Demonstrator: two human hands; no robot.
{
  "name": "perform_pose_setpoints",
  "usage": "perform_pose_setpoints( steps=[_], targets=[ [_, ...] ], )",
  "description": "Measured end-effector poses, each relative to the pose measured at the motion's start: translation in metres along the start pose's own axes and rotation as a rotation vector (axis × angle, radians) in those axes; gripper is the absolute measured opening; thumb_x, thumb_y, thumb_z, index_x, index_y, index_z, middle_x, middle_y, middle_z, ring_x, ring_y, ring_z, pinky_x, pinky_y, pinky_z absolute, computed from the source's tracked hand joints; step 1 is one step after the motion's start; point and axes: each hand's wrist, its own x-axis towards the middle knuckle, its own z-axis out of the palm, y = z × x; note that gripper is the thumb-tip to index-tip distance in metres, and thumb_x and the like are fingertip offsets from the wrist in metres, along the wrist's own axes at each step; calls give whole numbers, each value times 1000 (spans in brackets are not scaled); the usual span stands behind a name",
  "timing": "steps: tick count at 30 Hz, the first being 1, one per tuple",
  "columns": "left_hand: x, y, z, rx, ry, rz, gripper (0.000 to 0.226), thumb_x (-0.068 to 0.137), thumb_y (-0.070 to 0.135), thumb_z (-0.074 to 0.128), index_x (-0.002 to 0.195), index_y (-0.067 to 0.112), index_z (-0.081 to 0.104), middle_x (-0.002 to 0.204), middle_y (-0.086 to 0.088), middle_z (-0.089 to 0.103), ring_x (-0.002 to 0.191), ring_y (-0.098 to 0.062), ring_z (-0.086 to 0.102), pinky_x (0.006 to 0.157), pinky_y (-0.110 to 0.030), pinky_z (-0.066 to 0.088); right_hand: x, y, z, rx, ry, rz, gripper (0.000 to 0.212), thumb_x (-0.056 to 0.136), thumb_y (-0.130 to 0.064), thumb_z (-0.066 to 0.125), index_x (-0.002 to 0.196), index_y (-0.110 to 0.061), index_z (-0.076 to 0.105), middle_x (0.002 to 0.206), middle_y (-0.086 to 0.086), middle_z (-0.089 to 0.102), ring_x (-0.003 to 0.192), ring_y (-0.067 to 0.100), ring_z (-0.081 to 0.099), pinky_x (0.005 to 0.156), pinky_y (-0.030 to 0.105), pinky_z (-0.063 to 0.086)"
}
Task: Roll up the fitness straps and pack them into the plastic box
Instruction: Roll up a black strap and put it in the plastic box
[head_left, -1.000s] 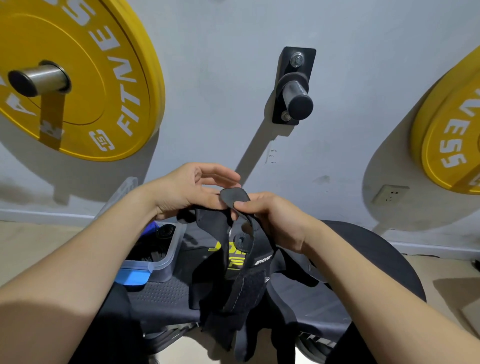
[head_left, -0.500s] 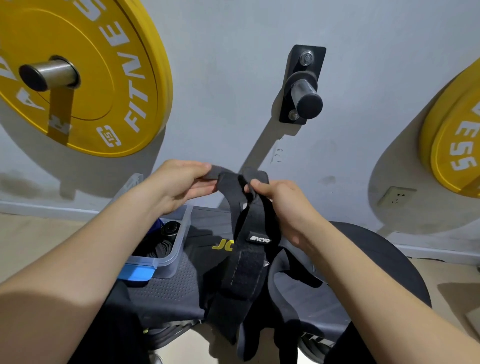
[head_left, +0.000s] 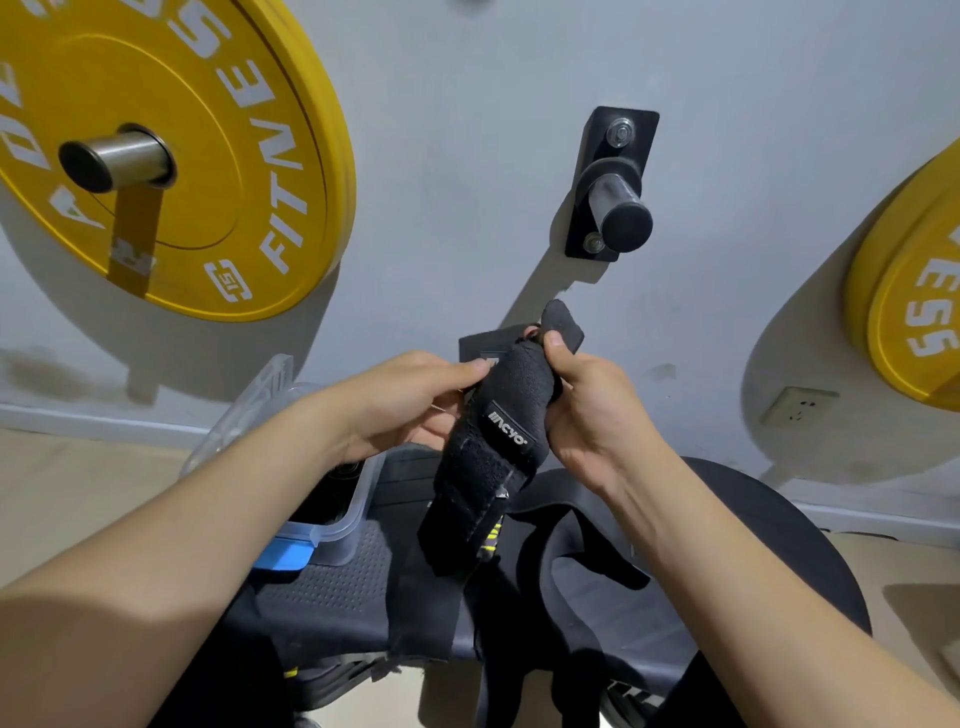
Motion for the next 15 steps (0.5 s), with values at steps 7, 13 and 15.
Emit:
perform_pose_setpoints(
  steps=[7,13,15],
  targets=[
    [11,13,-8,-307,517,232,39,116,30,47,110,1,73,91,-13,82,84,-25,79,81,-40,63,-10,0,-5,-361,-185,236,20,105,-21,62,113,-7,73,104,13,78,87,24,77,75,31,63],
    [8,15,-21,-553,456,215,29,116,11,44,128,-3,67,107,-23,80,87,-27,81,73,-40,68,-14,18,-8,-854,-276,254,30,105,-29,67,95,-6,83,85,14,76,77,26,70,75,32,54],
    [9,14,-24,-558,472,249,28,111,1,48,133,-3,66,117,-24,77,95,-29,80,86,-45,67,-11,20,-11,-874,-247,252,31,105,-30,67,95,-4,81,86,15,74,77,27,68,78,37,55]
  ],
)
